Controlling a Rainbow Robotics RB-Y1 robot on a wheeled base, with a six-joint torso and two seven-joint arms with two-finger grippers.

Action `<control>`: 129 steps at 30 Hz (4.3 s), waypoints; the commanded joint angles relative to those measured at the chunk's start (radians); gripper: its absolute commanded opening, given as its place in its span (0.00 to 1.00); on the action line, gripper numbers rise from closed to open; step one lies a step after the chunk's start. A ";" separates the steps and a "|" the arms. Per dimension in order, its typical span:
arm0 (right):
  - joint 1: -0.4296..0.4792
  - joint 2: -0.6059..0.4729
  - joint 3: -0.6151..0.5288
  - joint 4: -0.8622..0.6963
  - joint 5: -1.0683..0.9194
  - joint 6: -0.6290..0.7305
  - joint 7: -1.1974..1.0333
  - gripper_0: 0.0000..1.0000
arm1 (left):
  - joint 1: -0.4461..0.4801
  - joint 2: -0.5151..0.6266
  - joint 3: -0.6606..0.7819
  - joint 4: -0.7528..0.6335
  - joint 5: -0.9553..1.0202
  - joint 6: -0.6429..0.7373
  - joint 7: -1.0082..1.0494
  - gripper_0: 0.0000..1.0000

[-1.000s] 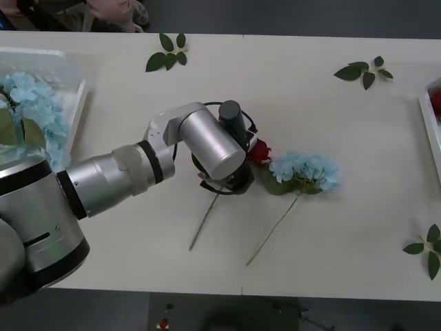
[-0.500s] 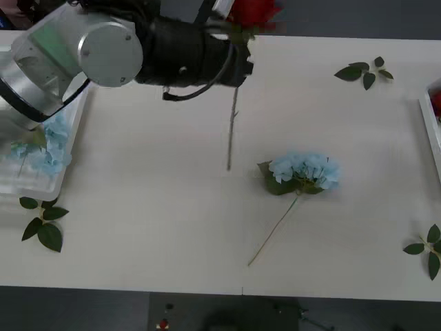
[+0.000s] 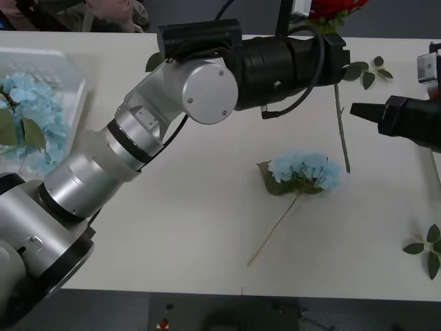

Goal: Put the red flowers into the right box and the blue flowers into the left box

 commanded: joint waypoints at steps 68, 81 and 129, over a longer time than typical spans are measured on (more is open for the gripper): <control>-0.249 0.075 0.174 0.121 -0.066 0.119 -0.014 0.00 | -0.137 0.448 0.157 -0.137 0.488 0.339 -0.060 1.00; -0.459 -0.161 0.170 0.744 0.299 0.550 -0.054 0.00 | 0.324 0.830 0.190 -0.263 0.794 0.458 -0.795 1.00; -0.314 -0.205 0.196 0.379 -0.069 0.522 -0.170 0.80 | 0.443 0.714 0.116 -0.421 0.801 0.150 -1.054 1.00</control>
